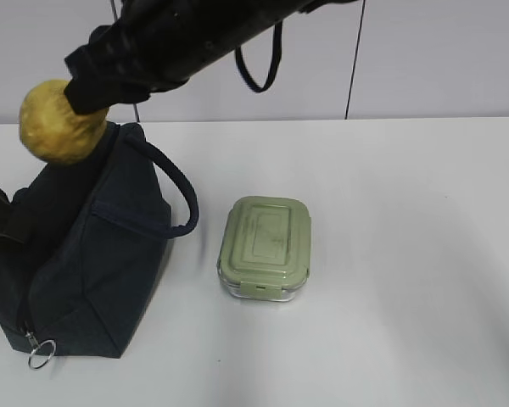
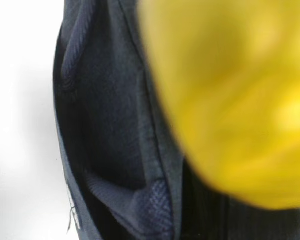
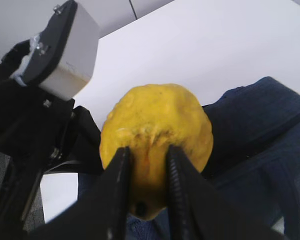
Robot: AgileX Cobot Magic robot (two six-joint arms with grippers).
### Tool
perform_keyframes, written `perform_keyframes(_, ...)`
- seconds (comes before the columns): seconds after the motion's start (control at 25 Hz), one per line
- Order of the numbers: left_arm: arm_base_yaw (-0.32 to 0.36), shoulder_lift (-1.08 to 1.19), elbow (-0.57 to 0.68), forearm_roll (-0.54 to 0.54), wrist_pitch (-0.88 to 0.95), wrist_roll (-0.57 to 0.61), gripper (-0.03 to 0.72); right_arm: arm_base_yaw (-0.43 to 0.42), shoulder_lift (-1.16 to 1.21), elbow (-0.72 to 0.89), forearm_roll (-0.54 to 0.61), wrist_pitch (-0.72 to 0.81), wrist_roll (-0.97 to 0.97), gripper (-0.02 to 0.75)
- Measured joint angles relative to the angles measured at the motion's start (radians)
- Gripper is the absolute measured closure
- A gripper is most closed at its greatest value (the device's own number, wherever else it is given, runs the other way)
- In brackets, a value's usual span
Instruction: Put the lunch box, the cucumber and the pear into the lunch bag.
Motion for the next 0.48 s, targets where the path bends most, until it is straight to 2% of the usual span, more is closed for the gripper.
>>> perform_keyframes(0.16,0.0,0.0,0.0,0.001,0.001,0.0,0.704,0.007,0.069,-0.002,0.002,-0.007,-0.02,0.577)
perform_keyframes(0.36,0.0,0.0,0.0,0.002,0.002,0.0,0.704,0.007,0.123,-0.002,-0.163,0.015,0.08,0.58)
perform_keyframes(0.48,0.0,0.0,0.0,0.002,0.002,0.0,0.704,0.007,0.125,-0.002,-0.19,0.024,0.102,0.564)
